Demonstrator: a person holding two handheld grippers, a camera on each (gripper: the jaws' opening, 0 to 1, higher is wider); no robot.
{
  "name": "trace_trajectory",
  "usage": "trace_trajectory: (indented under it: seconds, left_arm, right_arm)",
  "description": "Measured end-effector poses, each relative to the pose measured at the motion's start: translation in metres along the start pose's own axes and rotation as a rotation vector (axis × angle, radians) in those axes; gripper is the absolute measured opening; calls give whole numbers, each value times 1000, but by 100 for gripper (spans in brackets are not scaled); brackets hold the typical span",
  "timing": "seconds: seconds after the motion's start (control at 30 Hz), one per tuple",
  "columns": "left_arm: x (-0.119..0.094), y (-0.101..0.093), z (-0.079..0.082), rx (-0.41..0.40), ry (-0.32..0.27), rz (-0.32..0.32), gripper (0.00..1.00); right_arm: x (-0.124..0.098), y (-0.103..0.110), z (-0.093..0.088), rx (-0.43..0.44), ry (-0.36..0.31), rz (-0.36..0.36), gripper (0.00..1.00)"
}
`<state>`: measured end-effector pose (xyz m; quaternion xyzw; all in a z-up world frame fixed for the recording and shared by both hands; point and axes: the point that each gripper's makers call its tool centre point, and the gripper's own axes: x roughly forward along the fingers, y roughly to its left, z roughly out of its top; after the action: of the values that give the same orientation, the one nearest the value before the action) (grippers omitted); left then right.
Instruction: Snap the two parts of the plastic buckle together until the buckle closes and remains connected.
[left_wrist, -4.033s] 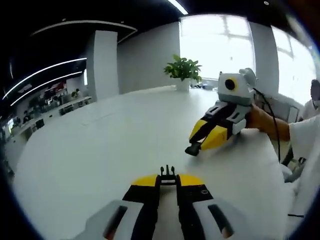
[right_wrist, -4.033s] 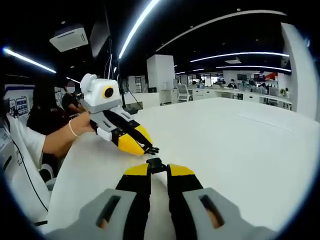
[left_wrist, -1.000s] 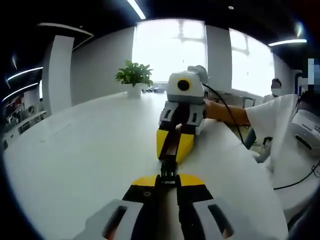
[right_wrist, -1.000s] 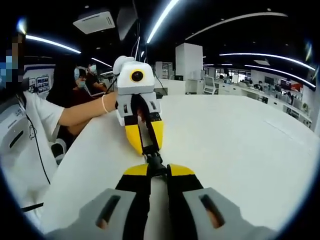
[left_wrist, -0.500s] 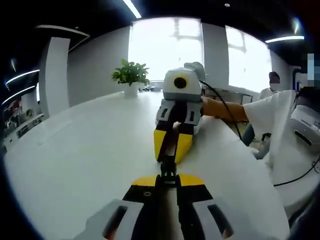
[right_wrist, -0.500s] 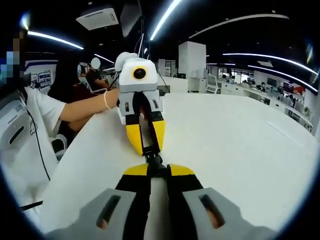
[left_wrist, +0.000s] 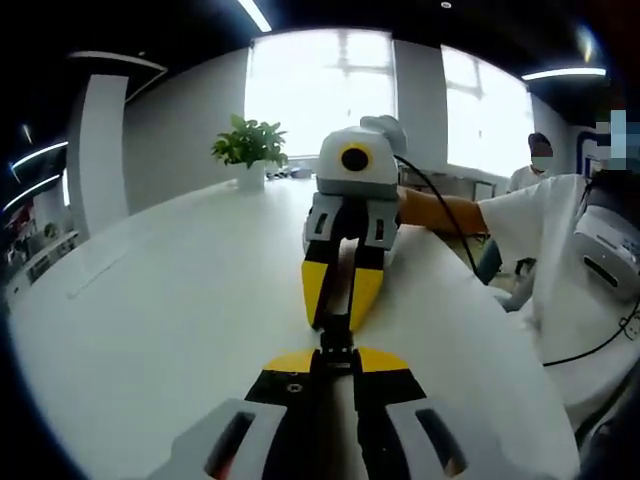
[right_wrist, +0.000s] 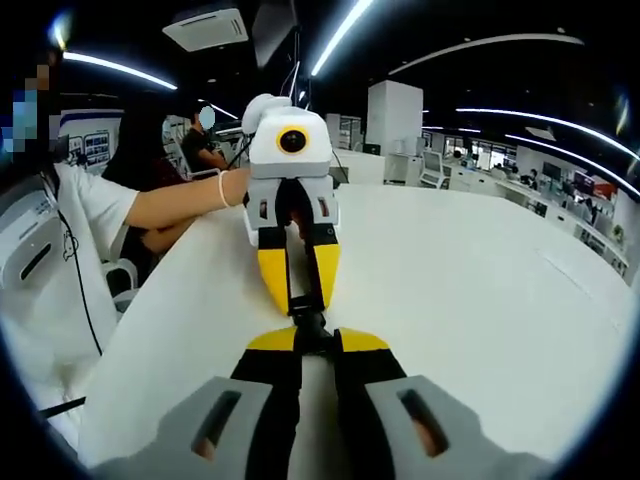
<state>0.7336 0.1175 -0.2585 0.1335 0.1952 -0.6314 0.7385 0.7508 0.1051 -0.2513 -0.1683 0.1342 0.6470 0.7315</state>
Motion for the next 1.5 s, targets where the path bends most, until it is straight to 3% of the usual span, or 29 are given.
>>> trace_trajectory:
  seconds: [0.07, 0.17, 0.2, 0.47, 0.8, 1.2, 1.5]
  left_arm:
    - [0, -3, 0, 1, 0, -4, 14]
    - [0, -5, 1, -17, -8, 10, 33]
    - [0, -6, 0, -20, -5, 10, 35]
    - [-7, 1, -4, 0, -10, 84, 22]
    - [-13, 0, -7, -19, -36, 122, 12]
    - [-12, -3, -5, -34, -38, 70, 10]
    - [-10, -4, -4, 23, 13, -13, 9]
  right_arm:
    - [0, 2, 0, 4, -4, 6, 13]
    - [-1, 0, -1, 6, -4, -9, 19]
    - [-1, 0, -1, 7, -4, -12, 19]
    - [-3, 4, -2, 13, -10, -1, 17]
    - [-2, 8, -3, 22, -15, 5, 13]
    - [-2, 9, -3, -15, -11, 32, 11]
    - [-1, 11, -2, -43, 13, 97, 9]
